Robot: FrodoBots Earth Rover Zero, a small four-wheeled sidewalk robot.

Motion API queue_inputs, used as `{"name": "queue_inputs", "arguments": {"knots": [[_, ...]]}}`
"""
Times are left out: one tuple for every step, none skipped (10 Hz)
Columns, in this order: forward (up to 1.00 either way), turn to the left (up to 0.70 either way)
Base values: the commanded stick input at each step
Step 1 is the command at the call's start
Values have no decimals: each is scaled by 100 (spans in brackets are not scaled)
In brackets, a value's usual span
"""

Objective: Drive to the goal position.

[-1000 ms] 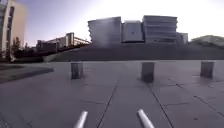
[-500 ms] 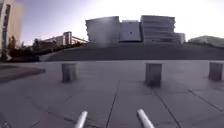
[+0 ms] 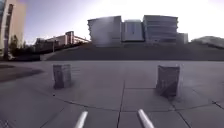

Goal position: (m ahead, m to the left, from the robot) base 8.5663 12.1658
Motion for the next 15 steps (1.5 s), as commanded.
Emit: {"name": "queue_inputs", "arguments": {"knots": [[100,0],[100,0],[100,0],[100,0],[100,0],[100,-10],[100,-27],[100,-27],[100,-27],[100,-27],[100,-17],[100,0],[100,0],[100,0],[100,0]]}}
